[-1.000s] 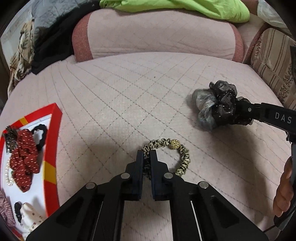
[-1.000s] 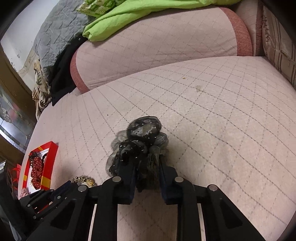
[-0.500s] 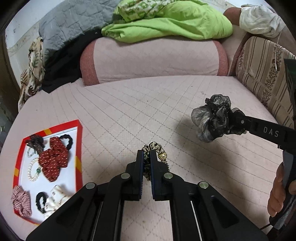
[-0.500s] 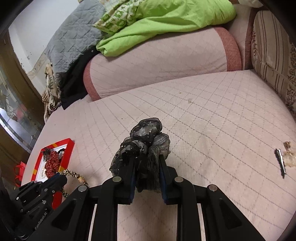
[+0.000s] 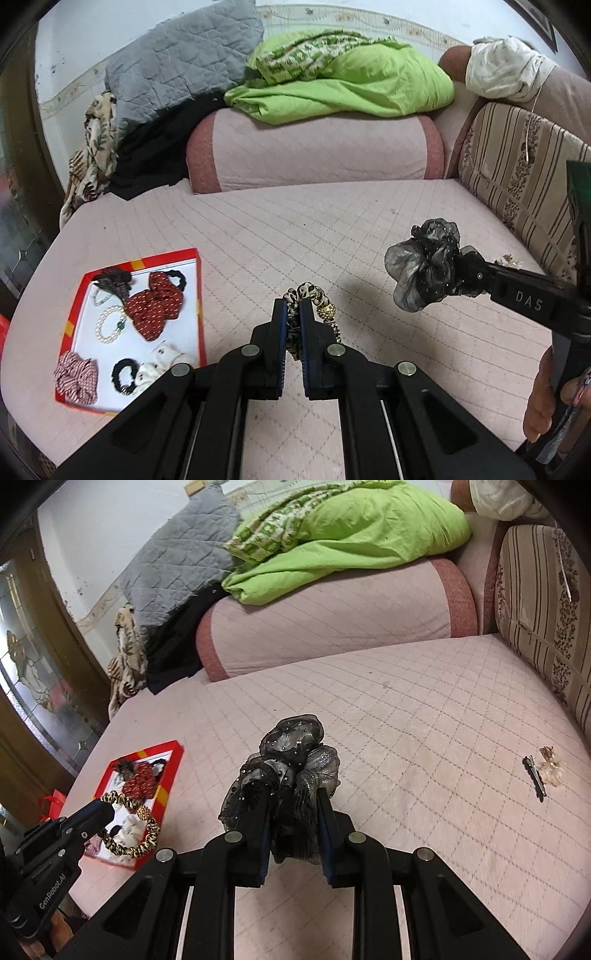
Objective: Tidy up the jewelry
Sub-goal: 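Carry the leopard bracelet and black sheer scrunchie over the tray and lower them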
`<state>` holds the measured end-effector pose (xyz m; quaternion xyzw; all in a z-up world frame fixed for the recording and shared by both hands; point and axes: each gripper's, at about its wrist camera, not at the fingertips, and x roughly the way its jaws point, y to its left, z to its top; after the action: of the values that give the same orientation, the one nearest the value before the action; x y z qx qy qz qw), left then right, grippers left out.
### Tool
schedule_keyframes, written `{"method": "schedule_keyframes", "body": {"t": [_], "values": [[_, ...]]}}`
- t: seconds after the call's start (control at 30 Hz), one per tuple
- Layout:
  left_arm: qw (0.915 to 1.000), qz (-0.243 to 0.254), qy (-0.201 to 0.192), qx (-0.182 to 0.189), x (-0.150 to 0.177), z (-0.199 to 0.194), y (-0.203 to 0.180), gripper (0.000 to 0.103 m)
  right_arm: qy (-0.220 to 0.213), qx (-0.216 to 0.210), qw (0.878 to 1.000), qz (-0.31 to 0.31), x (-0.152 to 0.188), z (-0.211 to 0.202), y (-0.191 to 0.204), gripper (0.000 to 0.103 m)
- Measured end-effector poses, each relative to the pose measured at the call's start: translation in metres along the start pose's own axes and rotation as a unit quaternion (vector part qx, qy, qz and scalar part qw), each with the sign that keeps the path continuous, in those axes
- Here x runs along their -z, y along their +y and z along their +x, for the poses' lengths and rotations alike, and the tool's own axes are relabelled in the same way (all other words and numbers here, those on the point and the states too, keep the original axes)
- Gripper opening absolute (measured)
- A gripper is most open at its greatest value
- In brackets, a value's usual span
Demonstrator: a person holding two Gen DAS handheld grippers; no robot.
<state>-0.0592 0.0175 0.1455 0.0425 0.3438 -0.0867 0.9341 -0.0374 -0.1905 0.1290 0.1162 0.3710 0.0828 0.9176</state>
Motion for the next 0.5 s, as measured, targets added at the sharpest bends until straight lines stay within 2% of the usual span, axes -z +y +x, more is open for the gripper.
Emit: {"method": "schedule_keyframes", "body": {"t": [0.17,0.5], "values": [[0.9998,-0.018,-0.008,0.001,0.008,-0.027,0.008,0.006,-0.008,-0.006,1.0,-0.009,0.012,-0.022,0.012,0.024],[0.9982,-0.024,-0.044,-0.034,0.025,-0.077,0.023,0.006,-0.02,-0.025,0.999,-0.024,0.031,-0.052,0.037,0.024]]}}
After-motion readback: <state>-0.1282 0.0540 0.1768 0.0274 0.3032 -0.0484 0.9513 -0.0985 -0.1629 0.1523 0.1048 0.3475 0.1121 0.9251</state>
